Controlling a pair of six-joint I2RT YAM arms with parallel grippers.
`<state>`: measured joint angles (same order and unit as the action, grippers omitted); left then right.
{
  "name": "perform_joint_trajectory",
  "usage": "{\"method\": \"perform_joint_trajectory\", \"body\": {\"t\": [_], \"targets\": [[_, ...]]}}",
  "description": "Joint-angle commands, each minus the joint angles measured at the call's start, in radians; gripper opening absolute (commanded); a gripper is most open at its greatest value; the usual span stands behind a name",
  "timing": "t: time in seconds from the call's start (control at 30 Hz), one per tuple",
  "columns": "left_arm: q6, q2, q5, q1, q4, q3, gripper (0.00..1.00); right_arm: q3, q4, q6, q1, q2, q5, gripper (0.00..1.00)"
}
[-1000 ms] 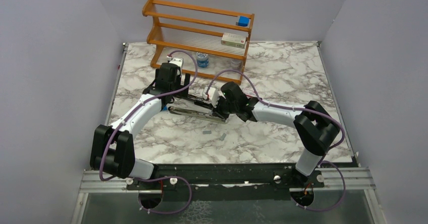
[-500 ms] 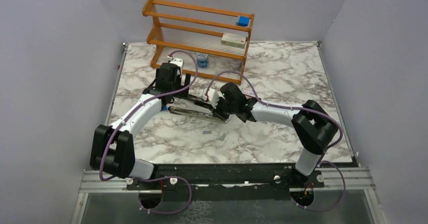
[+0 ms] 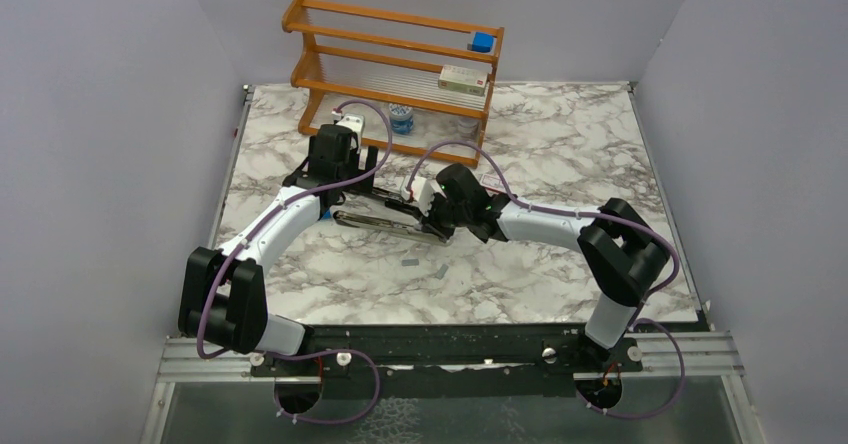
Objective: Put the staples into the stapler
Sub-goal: Install the staple into the stapler.
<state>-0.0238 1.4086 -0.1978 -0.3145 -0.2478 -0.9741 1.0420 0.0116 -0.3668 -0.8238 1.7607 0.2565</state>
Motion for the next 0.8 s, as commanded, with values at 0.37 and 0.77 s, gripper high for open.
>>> {"method": "perform_joint_trajectory", "body": {"t": [0.37,0.77], "targets": [[0.008,0.004,0.023,-0.002,0.024,-0.002,0.99,0.023,0.053,-0.018,-0.008,0.017,0.037,0.01],[0.009,0.006,0.027,-0.003,0.024,-0.004,0.99,-0.028,-0.022,-0.019,-0.007,-0.055,0.040,0.01]]}}
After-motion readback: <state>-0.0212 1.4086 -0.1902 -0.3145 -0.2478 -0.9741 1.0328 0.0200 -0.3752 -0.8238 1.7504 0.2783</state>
